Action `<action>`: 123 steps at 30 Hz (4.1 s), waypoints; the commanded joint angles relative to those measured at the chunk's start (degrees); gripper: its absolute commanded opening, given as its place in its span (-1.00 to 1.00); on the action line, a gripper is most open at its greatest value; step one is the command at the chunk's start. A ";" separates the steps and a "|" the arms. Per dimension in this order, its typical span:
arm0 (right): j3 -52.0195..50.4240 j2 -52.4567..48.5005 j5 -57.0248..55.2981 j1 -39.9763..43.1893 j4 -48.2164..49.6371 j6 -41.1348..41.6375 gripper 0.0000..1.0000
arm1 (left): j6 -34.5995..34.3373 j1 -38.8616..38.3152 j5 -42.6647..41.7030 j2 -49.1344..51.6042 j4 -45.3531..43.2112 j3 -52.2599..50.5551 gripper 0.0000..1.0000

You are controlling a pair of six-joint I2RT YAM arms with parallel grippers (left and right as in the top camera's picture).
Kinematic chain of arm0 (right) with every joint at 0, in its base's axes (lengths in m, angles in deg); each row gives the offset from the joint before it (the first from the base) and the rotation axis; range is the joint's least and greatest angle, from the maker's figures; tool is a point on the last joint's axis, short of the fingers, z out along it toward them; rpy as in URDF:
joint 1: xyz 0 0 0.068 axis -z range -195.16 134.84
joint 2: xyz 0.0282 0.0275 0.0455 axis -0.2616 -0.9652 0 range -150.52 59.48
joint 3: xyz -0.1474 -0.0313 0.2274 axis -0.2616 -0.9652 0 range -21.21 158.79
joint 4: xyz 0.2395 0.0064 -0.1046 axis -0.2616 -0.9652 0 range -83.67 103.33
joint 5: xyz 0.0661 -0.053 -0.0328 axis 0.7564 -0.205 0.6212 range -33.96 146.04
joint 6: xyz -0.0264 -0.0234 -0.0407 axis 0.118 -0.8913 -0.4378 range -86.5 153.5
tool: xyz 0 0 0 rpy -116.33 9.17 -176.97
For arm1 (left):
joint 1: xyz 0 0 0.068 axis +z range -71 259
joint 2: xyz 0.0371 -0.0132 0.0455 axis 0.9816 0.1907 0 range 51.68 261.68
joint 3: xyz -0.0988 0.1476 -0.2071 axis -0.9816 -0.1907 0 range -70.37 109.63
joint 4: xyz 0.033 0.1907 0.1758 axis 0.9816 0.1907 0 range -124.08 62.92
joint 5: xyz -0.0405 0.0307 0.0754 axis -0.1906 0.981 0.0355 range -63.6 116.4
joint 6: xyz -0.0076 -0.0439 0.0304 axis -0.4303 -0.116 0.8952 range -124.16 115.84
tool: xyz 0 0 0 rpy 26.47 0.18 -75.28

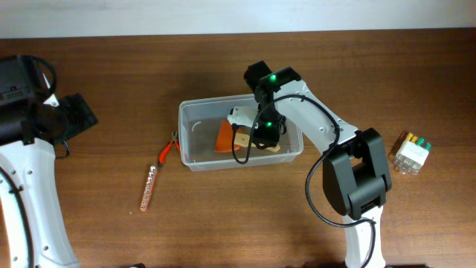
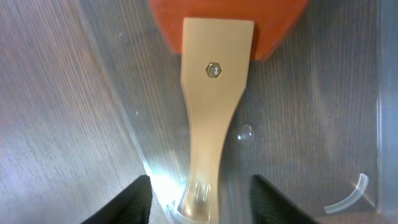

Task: Pack container
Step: 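Carry the scraper over the container and lower it inside, then open the right gripper and move it to the marker pack, then grasp the clear pack of yellow and green markers with the right gripper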

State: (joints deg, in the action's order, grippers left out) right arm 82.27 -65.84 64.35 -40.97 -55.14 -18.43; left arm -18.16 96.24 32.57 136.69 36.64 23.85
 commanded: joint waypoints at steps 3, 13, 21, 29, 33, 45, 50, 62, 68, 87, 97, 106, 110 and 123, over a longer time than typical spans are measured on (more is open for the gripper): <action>1.60 0.63 1.73 0.37 -0.81 5.79 0.10 | 2.80 0.17 -0.92 -0.07 -0.20 -0.55 0.66; 22.51 11.61 -14.27 4.61 -9.64 28.63 0.97 | 13.79 0.02 -4.90 -0.09 -0.50 -0.55 0.67; 32.22 21.94 -16.31 26.51 -24.11 56.00 0.97 | 20.44 -3.67 -9.68 -0.26 0.02 -0.55 0.74; 27.47 22.34 -2.95 51.43 -28.59 63.17 0.98 | 22.53 -10.62 -9.42 -0.24 -0.66 -0.55 0.83; 20.37 20.33 -2.95 57.33 -25.18 63.19 0.98 | 22.49 -11.63 -9.44 -0.24 -0.52 -0.55 0.83; -7.82 16.09 -3.21 63.06 -1.99 59.69 0.97 | 22.51 -11.61 -9.42 -0.24 0.02 -0.55 0.86; -15.26 13.81 -4.68 62.99 5.55 59.91 0.97 | 22.49 -11.61 -9.44 -0.24 0.63 -0.55 0.85; -16.96 6.51 -8.41 62.99 11.13 59.89 0.97 | 22.47 -11.63 -9.44 -0.24 2.25 -0.55 0.86; -16.98 5.18 -8.55 62.93 12.83 59.89 0.97 | 22.47 -11.63 -9.44 -0.24 2.29 -0.55 0.86; -17.07 3.74 -4.46 58.34 15.56 56.72 0.97 | 22.47 -11.61 -9.44 -0.24 2.21 -0.55 0.86; -17.38 3.04 -7.52 58.53 15.21 56.85 0.97 | 22.49 -11.61 -9.42 -0.24 2.21 -0.55 0.85; -19.28 3.04 -7.52 58.53 15.58 56.83 0.97 | 22.49 -11.61 -9.42 -0.24 2.23 -0.55 0.86; -19.28 3.04 -7.52 58.53 15.37 56.83 0.93 | 22.49 -11.61 -9.44 -0.24 2.23 -0.55 0.86; -19.28 3.04 -7.48 58.53 15.39 56.83 0.31 | 22.47 -11.61 -9.44 -0.24 2.25 -0.55 0.86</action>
State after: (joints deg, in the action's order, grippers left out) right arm 64.02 -61.66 56.53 17.46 -39.86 38.25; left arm 3.39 84.78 23.76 136.69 38.84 23.85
